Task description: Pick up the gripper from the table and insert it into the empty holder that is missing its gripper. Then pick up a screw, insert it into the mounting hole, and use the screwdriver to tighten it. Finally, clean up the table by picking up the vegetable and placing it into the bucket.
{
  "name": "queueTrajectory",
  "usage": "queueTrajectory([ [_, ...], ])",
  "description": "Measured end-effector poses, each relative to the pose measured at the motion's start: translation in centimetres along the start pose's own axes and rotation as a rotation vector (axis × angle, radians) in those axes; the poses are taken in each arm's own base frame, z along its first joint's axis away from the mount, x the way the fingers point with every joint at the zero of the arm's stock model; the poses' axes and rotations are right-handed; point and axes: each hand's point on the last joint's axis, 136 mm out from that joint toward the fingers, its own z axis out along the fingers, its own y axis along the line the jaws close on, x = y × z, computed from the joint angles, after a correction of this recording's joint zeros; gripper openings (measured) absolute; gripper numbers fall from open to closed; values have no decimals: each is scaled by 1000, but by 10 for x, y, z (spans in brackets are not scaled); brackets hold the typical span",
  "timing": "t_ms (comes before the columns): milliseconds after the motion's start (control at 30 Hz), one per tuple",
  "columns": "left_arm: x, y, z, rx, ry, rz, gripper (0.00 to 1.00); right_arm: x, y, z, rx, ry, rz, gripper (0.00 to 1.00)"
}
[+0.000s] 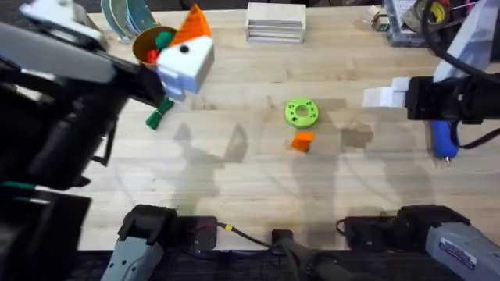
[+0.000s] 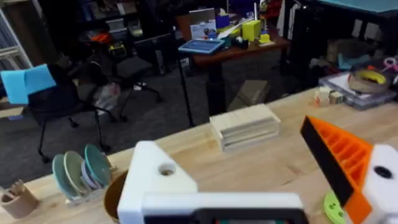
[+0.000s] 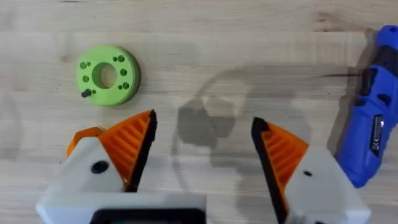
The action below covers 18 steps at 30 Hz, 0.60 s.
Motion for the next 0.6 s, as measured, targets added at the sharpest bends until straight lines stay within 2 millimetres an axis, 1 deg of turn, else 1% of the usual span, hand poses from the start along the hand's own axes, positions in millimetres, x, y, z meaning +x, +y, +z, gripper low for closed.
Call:
queueTrajectory([
  [133, 17, -3, 0, 0, -26, -11, 992, 0, 0, 0, 0, 0, 0, 991],
  [367, 40, -8, -10, -8, -101, -11, 992, 0, 0, 0, 0, 0, 0, 992],
  [600, 64, -12, -15, -9, -110, -9, 993, 0, 0, 0, 0, 0, 0, 991],
])
